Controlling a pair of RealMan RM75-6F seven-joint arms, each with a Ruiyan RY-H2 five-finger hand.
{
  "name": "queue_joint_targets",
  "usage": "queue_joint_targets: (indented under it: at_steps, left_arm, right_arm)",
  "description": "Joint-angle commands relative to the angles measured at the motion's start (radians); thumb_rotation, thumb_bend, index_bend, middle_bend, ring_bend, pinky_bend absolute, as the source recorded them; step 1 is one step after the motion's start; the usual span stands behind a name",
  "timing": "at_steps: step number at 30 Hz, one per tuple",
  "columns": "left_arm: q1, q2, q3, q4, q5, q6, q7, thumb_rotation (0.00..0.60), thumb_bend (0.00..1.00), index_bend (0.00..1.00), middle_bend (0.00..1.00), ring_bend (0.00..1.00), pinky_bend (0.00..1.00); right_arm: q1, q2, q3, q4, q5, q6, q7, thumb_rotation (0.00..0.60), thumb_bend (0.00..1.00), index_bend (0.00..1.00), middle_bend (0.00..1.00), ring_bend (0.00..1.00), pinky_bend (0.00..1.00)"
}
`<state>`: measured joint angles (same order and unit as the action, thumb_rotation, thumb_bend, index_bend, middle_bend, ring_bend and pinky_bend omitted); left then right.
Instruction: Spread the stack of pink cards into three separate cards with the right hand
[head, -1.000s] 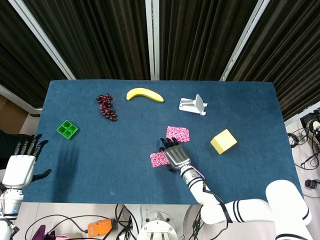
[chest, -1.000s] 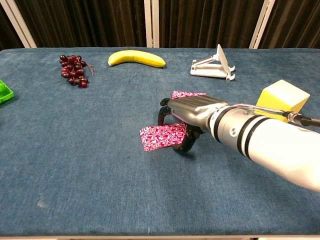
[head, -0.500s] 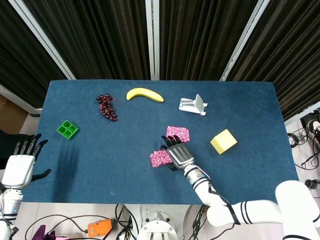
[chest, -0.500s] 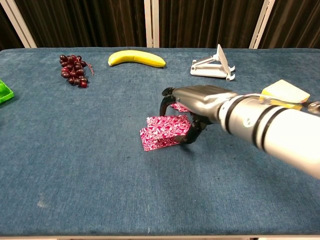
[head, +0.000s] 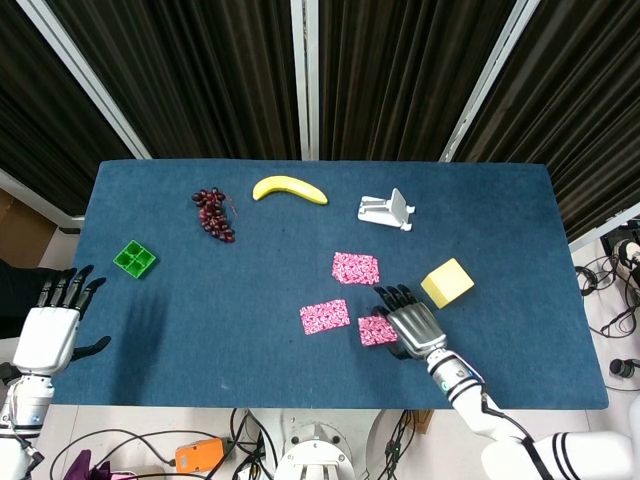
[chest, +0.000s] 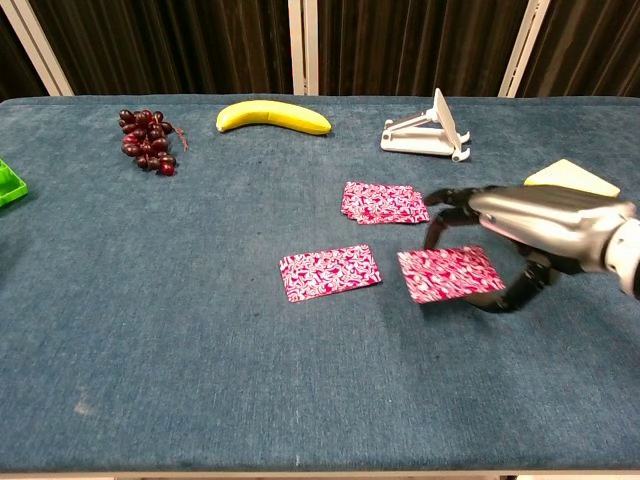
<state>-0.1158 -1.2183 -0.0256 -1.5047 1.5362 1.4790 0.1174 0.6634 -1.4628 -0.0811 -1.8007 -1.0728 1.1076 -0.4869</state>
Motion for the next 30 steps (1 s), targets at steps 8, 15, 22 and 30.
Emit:
queue_joint_targets:
  at_steps: [8, 15, 22, 30]
  left_arm:
    - [0.004, 0.004, 0.003, -0.017, 0.002, 0.007, 0.014, 0.600, 0.04, 0.15, 0.03, 0.00, 0.00]
    - [0.003, 0.008, 0.002, -0.024, 0.004, 0.010, 0.019, 0.600, 0.04, 0.15, 0.03, 0.00, 0.00]
    - [0.004, 0.014, -0.006, -0.023, -0.016, 0.004, -0.003, 0.600, 0.04, 0.15, 0.03, 0.00, 0.00]
    - [0.020, 0.020, -0.015, -0.018, -0.048, 0.013, -0.033, 0.600, 0.04, 0.15, 0.03, 0.00, 0.00]
  right_arm:
    - [-0.052, -0.018, -0.034, 0.087, -0.071, -0.028, 0.020, 0.600, 0.52, 0.26, 0.04, 0.00, 0.00]
    - [-0.080, 0.025, -0.036, 0.055, -0.116, -0.023, 0.045, 0.600, 0.52, 0.15, 0.04, 0.00, 0.00]
    - [-0.139, 0.176, 0.030, -0.018, -0.226, 0.128, 0.170, 0.600, 0.52, 0.14, 0.04, 0.00, 0.00]
    - [-0.299, 0.351, 0.041, -0.002, -0.324, 0.391, 0.232, 0.600, 0.52, 0.02, 0.04, 0.00, 0.01]
